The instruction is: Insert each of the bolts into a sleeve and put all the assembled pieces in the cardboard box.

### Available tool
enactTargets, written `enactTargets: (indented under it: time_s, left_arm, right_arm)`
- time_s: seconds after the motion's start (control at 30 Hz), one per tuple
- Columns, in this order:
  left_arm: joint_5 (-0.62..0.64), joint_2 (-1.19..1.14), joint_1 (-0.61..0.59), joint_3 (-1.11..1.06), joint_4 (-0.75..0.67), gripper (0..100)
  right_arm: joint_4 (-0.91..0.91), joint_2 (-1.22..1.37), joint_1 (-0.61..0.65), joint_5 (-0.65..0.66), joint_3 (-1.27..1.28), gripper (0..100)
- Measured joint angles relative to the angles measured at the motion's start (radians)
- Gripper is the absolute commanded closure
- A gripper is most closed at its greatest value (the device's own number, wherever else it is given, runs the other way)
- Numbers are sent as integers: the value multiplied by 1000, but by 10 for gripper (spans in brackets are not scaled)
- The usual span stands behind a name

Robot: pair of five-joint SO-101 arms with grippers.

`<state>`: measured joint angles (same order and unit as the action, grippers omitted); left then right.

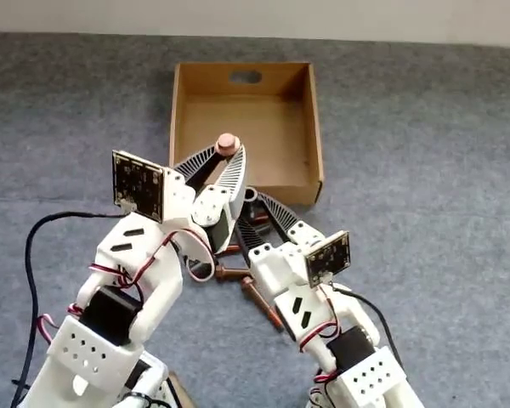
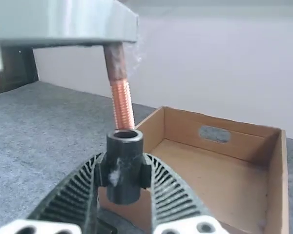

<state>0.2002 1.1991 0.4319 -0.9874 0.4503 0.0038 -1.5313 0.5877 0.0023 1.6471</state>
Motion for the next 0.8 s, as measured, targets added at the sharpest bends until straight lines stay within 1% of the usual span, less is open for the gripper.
enactTargets:
  time_s: [0.17,0.8]
  left_arm:
    - [-75,0,40,0,-11,991]
    - [-78,0,35,0,-11,991]
  right_arm:
    - [0,0,0,0,0,992]
    - [0,0,0,0,0,992]
